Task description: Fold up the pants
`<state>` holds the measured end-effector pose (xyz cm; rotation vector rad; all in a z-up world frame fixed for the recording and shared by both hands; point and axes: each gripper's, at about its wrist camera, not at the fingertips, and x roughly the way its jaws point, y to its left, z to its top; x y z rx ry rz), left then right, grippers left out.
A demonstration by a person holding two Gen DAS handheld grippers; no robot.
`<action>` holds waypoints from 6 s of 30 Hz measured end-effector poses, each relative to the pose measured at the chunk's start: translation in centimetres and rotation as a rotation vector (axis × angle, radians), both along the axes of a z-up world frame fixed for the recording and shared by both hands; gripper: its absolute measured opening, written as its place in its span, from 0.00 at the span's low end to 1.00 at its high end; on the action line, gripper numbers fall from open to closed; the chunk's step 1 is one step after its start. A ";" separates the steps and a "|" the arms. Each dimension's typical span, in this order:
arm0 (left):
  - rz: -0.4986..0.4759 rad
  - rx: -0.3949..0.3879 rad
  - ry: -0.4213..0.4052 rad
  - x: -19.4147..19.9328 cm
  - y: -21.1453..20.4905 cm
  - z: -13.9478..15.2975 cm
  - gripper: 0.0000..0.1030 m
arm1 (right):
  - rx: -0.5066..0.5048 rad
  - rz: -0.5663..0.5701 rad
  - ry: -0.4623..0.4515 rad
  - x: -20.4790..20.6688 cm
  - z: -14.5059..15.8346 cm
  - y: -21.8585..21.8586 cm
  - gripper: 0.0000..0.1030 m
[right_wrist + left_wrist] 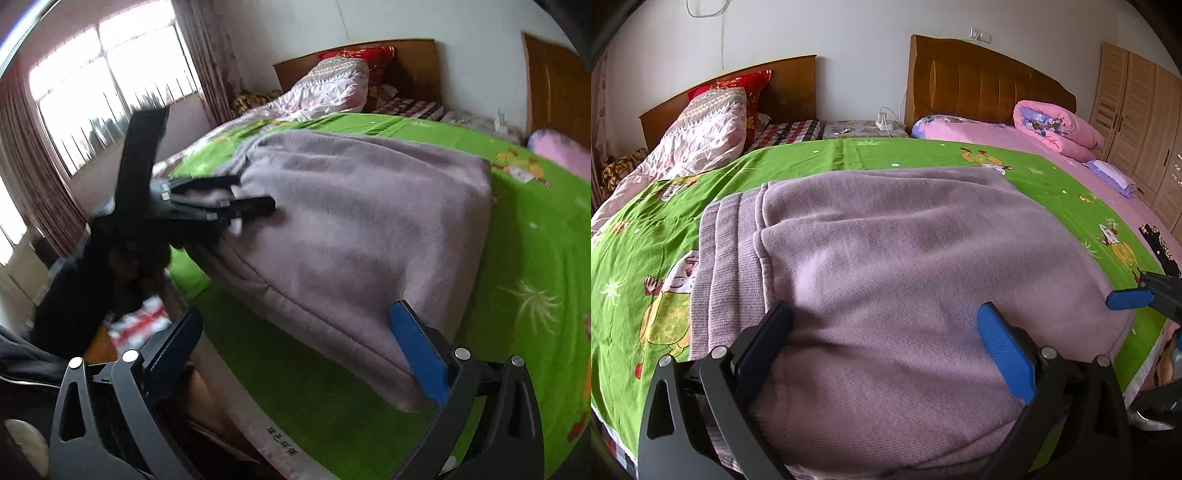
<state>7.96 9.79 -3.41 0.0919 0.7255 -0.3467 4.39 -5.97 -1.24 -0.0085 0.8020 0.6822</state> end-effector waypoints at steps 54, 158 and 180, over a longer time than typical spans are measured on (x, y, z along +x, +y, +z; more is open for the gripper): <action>0.411 0.131 -0.153 -2.5 5.5 1.3 0.99 | 0.048 -0.230 -0.119 -1.8 0.3 -4.3 0.95; 0.379 0.045 -0.123 -13.0 -3.4 2.3 0.99 | -0.129 -0.418 -0.165 -6.2 0.7 -3.9 0.95; 0.380 0.049 -0.135 -13.1 -3.4 2.5 0.99 | -0.129 -0.418 -0.164 -6.2 0.7 -4.0 0.95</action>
